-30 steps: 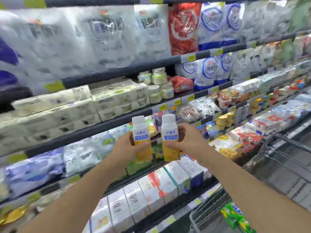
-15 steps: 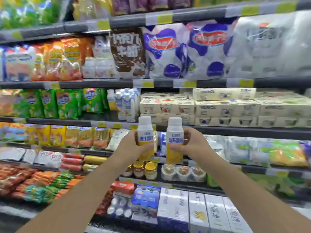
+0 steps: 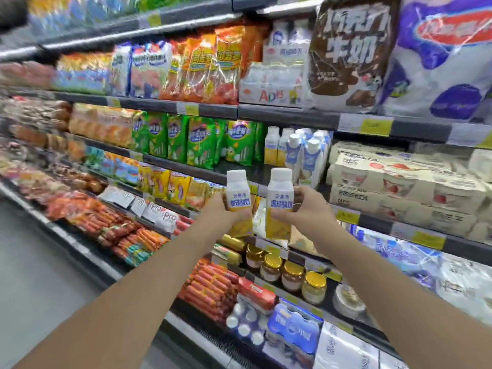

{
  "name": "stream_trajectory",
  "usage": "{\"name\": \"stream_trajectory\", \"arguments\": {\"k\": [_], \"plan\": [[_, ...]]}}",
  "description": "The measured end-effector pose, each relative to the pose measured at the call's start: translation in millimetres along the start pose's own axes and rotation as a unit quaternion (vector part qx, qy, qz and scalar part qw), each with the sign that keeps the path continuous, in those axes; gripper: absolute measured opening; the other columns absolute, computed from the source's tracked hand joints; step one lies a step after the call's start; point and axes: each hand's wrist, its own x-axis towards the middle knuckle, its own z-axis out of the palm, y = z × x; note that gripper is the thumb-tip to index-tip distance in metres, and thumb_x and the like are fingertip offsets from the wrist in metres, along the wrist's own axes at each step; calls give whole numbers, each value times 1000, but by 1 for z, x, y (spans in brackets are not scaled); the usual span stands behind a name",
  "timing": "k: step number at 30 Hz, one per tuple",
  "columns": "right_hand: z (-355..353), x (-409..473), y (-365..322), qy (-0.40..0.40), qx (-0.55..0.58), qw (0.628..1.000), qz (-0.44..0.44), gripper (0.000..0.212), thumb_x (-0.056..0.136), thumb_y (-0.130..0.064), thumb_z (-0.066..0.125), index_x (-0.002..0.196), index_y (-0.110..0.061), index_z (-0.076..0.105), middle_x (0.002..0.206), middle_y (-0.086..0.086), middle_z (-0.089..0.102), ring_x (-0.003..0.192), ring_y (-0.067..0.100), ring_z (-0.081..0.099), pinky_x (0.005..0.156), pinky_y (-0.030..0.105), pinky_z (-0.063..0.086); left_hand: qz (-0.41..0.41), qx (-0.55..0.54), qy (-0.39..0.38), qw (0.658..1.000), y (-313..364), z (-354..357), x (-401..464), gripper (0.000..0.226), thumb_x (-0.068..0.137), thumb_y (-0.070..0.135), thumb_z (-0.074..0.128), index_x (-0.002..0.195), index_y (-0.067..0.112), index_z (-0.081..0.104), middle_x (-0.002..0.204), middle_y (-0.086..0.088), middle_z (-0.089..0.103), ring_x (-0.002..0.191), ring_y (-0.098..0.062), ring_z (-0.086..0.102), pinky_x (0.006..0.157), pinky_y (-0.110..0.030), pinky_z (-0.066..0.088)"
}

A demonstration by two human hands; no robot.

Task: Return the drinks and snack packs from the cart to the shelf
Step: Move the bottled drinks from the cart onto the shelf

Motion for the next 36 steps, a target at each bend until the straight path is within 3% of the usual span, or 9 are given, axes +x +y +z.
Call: {"name": "stream_trajectory", "arguments": {"k": [3,9,12,17,21,25,28,32,36], "plan": [[5,38,0,-2,11,1000,0,48,76,-18,86,114,-12,57,104,0,67,88,12,64,71,22,52,2,10,17,1000,7,-2,32,41,84,22,78,117,18,55,110,-1,68,99,-17,65,86,-42,56],[24,109,0,8,4,1000,-23,48,75,-18,85,114,-15,57,100,-4,68,93,13,66,76,27,54,13,12,36,999,21,1,106,38,83,21,78,112,16,55,109,-5,69,100,-22,67,86,-44,56],[34,137,-1,31,-13,999,-24,47,78,-17,83,114,-14,54,103,-2,68,93,14,65,80,33,55,20,-1,34,999,23,5,140,38,84,18,78,114,12,56,108,-5,69,96,-17,66,77,-35,55],[59,181,4,62,-20,998,-13,46,83,-16,78,119,-15,49,108,-2,62,95,13,60,65,17,44,41,2,10,999,17,2,211,46,80,21,82,117,13,55,108,-5,69,94,-17,67,64,-27,51],[81,215,6,111,-7,994,22,42,86,-12,76,115,-21,47,108,-3,62,100,15,61,77,26,45,54,14,-21,998,8,-4,265,47,75,23,85,111,16,56,106,-5,70,98,-21,67,83,-41,57],[97,239,6,166,-21,984,54,42,85,-5,75,110,-22,45,97,-9,58,89,7,57,61,11,41,73,18,-71,995,-7,-10,307,41,71,19,87,98,24,55,100,-5,71,96,-25,68,88,-53,55],[105,249,10,206,-42,976,60,40,86,-2,73,107,-22,46,96,-10,59,89,6,57,58,5,41,106,18,-100,989,-14,-9,325,38,73,13,85,94,24,55,97,-3,72,95,-26,69,88,-52,55],[110,254,11,237,-72,966,68,41,87,-6,72,121,-17,53,107,-6,64,100,11,61,72,13,42,162,36,-120,979,-19,-3,338,43,69,15,87,100,19,58,95,1,72,91,-22,69,85,-48,56],[117,250,17,251,-104,956,107,49,85,-12,76,126,-16,50,106,-8,62,95,8,56,77,18,42,200,71,-122,970,-17,1,341,48,69,20,87,105,23,56,97,5,71,93,-19,67,88,-43,54]]}}
